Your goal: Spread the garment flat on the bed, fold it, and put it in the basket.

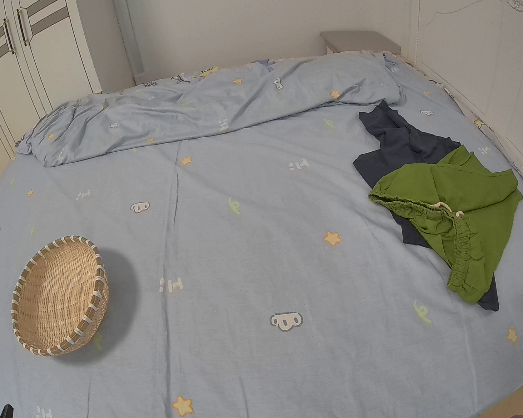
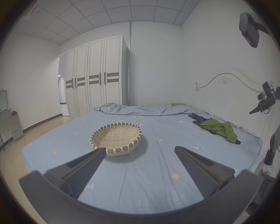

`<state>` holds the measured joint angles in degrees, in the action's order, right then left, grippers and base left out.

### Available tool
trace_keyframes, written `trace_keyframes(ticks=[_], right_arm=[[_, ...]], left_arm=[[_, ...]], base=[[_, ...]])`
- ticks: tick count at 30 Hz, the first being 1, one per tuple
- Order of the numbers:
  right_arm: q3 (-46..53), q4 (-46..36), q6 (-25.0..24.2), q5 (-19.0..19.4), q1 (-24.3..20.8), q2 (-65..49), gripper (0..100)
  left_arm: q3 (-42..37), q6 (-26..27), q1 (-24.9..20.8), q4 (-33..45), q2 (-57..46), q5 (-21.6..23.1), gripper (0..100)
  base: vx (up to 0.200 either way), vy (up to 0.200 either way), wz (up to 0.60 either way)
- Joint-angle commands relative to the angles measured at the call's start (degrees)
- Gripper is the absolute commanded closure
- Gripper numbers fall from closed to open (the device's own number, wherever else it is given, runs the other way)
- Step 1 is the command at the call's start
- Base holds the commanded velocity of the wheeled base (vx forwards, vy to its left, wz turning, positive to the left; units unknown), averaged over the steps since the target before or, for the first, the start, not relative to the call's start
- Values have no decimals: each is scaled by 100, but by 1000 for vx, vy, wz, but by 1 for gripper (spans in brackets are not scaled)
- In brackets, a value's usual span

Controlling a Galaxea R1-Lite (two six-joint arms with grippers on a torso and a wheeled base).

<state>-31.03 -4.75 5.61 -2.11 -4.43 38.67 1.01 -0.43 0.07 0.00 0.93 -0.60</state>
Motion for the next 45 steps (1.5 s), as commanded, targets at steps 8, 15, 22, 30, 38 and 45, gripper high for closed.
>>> trace_keyframes(ticks=[8, 15, 22, 30, 38, 45], right_arm=[[-2479, 1389, 186, -2250, -920, 5212, 0], [-2672, 2137, 345, -2672, -1060, 6082, 0], [-2927, 2163, 362, -2672, -929, 6293, 0], [-2971, 2163, 441, -2672, -814, 6258, 0], [-2936, 2163, 485, -2681, -656, 6267, 0], [-2936, 2163, 494, -2681, -577, 6285, 0]], left_arm=[[-101, -1, 1, 0, -93, -2, 0], [-101, -1, 1, 0, -93, -2, 0], [-101, -1, 1, 0, -93, -2, 0], [-101, -1, 1, 0, -93, -2, 0], [-101, -1, 1, 0, -93, -2, 0], [-101, -1, 1, 0, -93, -2, 0]], base=[[0, 0, 0], [0, 0, 0], [0, 0, 0], [0, 0, 0], [0, 0, 0], [0, 0, 0]])
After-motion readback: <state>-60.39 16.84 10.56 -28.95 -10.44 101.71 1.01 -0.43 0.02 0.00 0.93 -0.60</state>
